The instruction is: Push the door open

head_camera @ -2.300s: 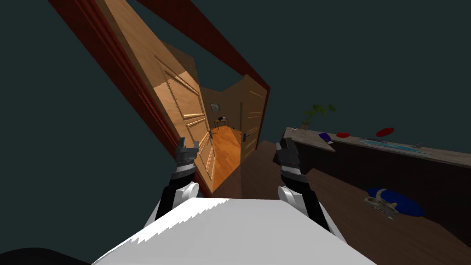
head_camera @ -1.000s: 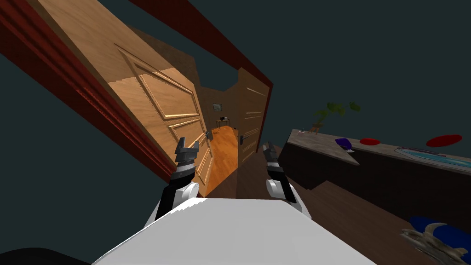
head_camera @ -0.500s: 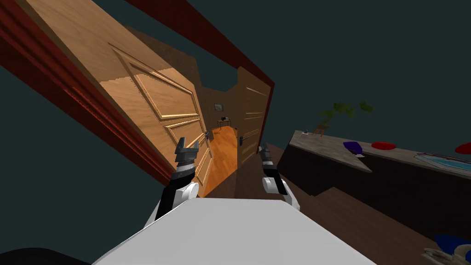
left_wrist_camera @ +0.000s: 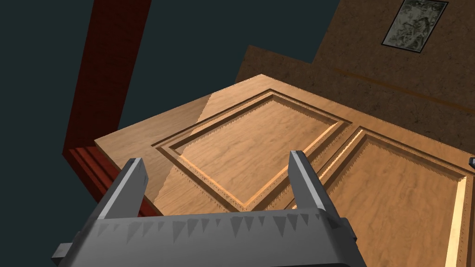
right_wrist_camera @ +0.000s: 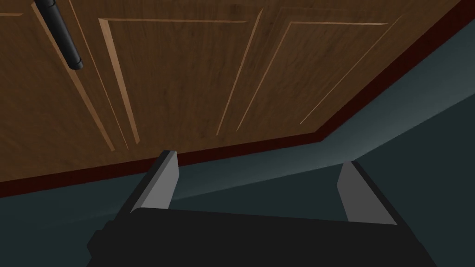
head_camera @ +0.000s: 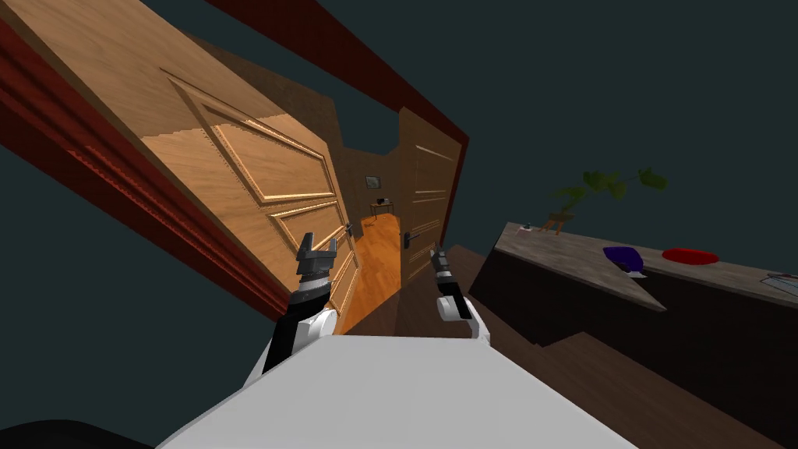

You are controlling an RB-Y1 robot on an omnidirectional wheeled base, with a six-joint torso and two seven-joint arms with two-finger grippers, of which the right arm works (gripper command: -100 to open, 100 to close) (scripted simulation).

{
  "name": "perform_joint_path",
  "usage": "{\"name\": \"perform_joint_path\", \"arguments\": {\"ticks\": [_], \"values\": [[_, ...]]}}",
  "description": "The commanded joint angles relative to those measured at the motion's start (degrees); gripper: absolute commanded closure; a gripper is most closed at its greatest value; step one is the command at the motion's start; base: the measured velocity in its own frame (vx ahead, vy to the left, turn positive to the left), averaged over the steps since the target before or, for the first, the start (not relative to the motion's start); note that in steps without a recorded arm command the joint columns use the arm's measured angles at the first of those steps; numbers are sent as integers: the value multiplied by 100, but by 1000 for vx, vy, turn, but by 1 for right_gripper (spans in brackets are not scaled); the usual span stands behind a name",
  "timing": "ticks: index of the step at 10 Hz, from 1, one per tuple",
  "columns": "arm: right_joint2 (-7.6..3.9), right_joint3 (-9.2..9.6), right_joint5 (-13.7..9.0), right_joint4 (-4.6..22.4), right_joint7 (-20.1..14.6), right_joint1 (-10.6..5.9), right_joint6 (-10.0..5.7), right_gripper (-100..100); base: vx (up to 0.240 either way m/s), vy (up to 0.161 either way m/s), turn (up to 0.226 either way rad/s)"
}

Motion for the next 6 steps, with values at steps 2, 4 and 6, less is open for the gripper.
{"name": "perform_joint_path", "arguments": {"ticks": [2,4,6], "values": [[10,126,31,491,-55,-311,15,-100,75,-106,63],[13,174,42,702,-78,-422,21,-100,42,-74,40],[27,272,64,1044,-123,-642,33,-100,52,-87,78]]}}
